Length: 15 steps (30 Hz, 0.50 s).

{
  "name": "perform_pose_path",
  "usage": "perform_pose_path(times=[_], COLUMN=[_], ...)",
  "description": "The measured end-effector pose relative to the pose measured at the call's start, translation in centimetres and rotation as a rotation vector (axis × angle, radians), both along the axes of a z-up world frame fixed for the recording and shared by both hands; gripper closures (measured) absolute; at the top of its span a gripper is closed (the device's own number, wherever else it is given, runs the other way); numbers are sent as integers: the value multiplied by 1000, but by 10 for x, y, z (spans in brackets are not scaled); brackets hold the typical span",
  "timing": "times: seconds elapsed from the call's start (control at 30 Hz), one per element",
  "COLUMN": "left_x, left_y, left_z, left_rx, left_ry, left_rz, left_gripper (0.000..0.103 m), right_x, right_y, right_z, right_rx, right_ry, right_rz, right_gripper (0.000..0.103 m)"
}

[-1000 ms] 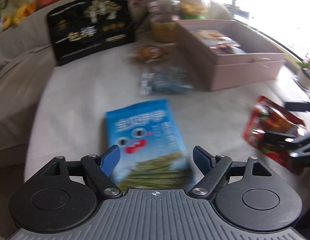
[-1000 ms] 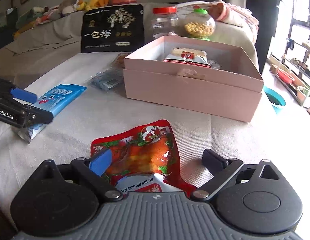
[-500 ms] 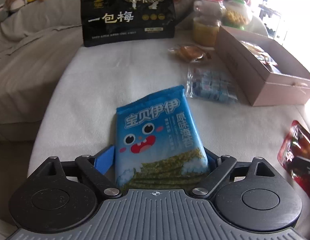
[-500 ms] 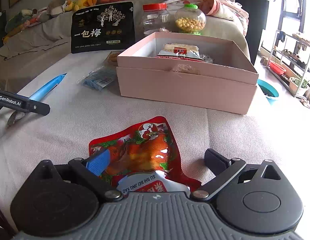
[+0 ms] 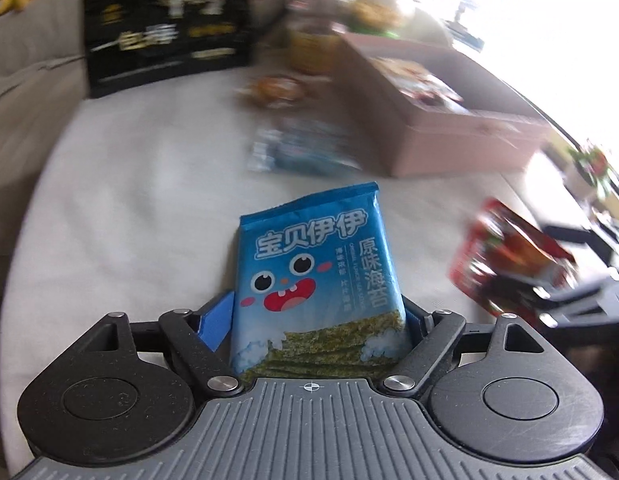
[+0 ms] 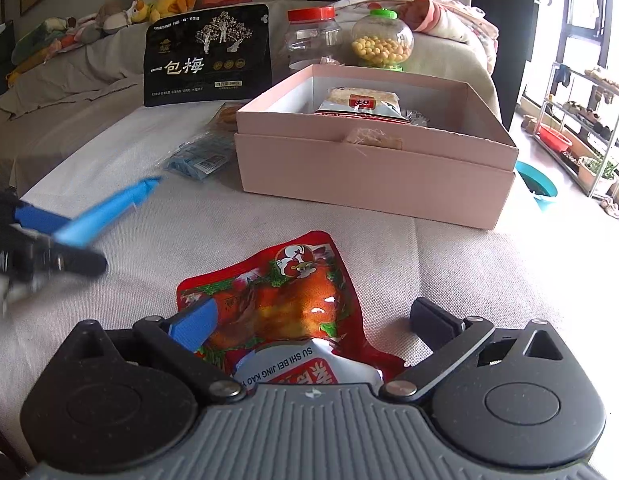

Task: Organize snacks
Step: 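Grasp the blue seaweed bag with the left tool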

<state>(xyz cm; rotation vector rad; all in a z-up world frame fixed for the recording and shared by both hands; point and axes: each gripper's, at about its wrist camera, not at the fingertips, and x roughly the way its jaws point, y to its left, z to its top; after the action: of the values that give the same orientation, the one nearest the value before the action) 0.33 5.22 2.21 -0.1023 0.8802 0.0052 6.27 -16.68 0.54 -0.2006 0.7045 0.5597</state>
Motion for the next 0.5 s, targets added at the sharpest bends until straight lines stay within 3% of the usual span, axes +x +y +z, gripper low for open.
perform_pose_path(times=[0.13, 0.5], left_x=[-3, -9], left_y=[-30, -28], left_z=[-6, -9], left_rx=[125, 103], left_ry=[0, -32], left_rz=[-24, 1], left_gripper=[15, 15], right_x=[-3, -8], right_y=[-4, -7], right_z=[0, -2], right_rx=[-1, -8], right_ry=[3, -14], right_rz=[36, 75], right_gripper=[0, 0])
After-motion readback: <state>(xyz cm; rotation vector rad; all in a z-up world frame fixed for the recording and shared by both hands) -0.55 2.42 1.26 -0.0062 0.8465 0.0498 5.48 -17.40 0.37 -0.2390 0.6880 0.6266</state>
